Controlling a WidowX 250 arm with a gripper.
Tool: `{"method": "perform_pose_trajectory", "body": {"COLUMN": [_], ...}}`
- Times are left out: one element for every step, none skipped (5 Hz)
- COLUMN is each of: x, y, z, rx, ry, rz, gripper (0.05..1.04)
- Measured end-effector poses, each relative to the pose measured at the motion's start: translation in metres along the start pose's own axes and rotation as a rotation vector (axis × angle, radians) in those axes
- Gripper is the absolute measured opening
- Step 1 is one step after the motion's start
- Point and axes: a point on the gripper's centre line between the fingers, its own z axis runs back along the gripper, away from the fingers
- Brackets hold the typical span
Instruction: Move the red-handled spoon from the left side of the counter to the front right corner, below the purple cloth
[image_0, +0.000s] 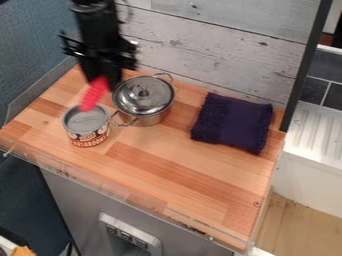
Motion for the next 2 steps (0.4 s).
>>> {"method": "perform_pose_trajectory", "body": {"x": [-0.018, -0.026], "y": [-0.048, -0.08], "z": [-0.019, -0.037], "rx": [-0.029, -0.042], "ry": [0.033, 0.057], "rz": [0.017, -0.015], "gripper": [0.381, 0.381]}}
